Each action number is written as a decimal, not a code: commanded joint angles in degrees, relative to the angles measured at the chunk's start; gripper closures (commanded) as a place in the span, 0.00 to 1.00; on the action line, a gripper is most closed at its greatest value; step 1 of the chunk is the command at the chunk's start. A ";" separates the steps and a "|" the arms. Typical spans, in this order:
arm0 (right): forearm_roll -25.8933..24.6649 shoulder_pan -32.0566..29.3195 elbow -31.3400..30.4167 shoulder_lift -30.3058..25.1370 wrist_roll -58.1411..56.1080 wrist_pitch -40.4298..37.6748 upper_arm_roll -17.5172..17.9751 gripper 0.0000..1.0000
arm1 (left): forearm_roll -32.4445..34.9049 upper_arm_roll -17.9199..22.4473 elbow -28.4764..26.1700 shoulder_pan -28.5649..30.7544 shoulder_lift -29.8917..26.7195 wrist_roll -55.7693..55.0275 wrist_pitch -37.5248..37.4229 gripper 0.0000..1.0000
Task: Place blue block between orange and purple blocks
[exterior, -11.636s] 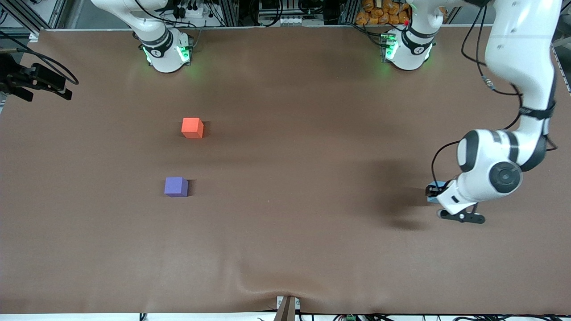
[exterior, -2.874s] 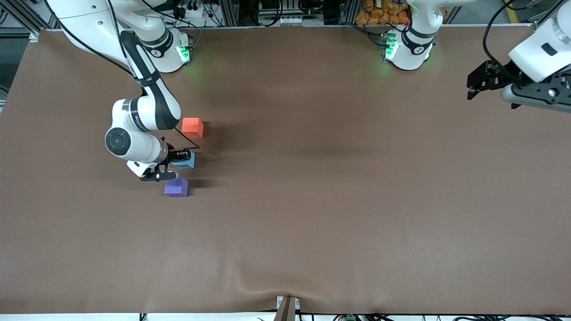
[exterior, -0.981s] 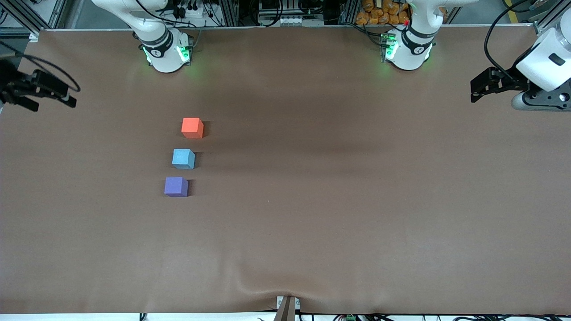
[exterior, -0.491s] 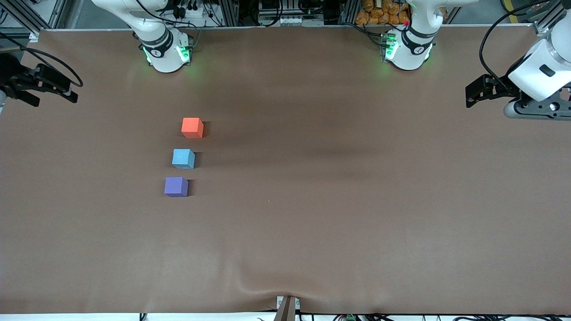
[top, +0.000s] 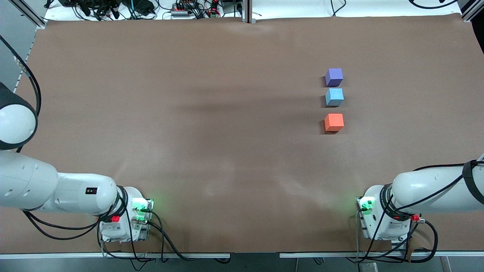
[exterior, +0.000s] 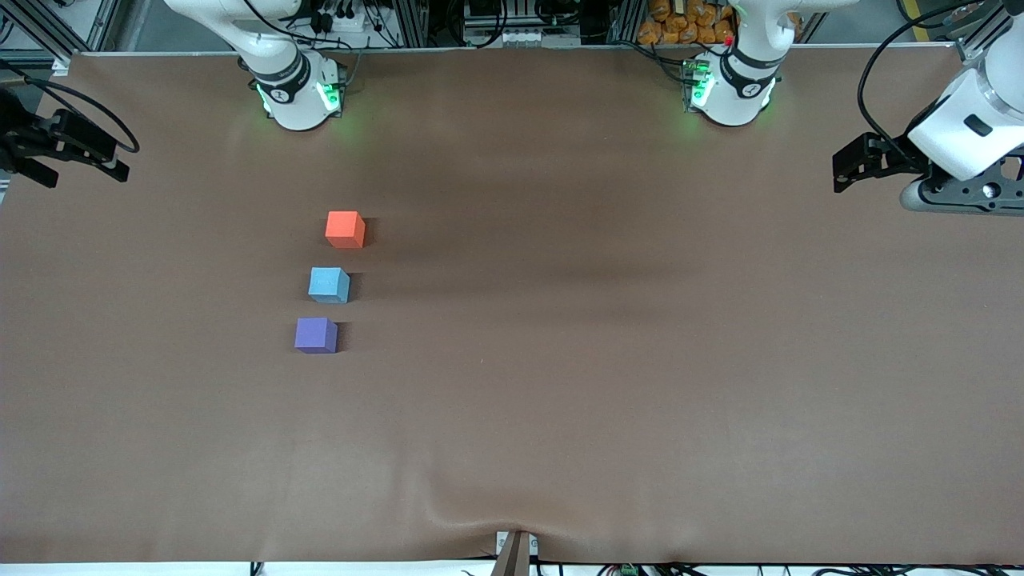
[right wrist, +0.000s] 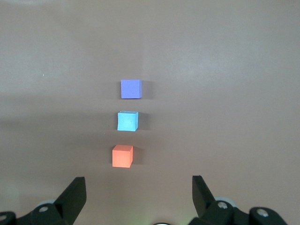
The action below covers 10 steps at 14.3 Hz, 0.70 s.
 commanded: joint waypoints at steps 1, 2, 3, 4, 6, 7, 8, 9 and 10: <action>-0.93 -0.41 1.53 0.68 -0.45 -1.21 0.40 0.00 | 0.13 -0.11 0.49 0.00 -0.25 -0.89 -0.25 0.00; -1.19 -0.41 1.53 0.68 -0.37 -1.21 0.40 0.00 | 0.13 -0.11 0.49 0.00 -0.25 -0.80 -0.25 0.00; -1.19 -0.76 1.45 0.68 -0.37 -1.73 0.40 0.00 | 0.22 -0.11 0.49 0.00 -0.25 -0.80 -0.25 0.00; -1.19 -1.03 1.45 0.68 -0.45 -2.43 0.40 0.00 | 0.22 -0.11 0.49 0.09 -0.25 -0.80 -0.25 0.00; -1.37 -0.77 1.36 0.68 -0.37 -2.70 0.49 0.00 | 0.22 -0.11 0.49 0.09 -0.34 -0.80 -0.25 0.00; -1.54 -0.76 1.36 0.59 -0.28 -2.96 0.49 0.00 | 0.22 -0.11 0.49 0.00 -0.34 -0.80 -0.25 0.00; -1.98 -0.76 1.27 0.68 -0.36 -2.96 0.49 0.00 | 0.13 -0.11 0.49 -0.09 -0.34 -0.89 -0.25 0.00; -2.51 -0.76 1.27 0.68 -0.37 -2.96 0.49 0.00 | 0.13 -0.20 0.49 -0.09 -0.34 -0.98 -0.25 0.00; -2.69 -0.68 1.36 0.68 -0.37 -2.96 0.49 0.00 | 0.13 -0.28 0.58 -0.09 -0.26 -1.15 -0.25 0.00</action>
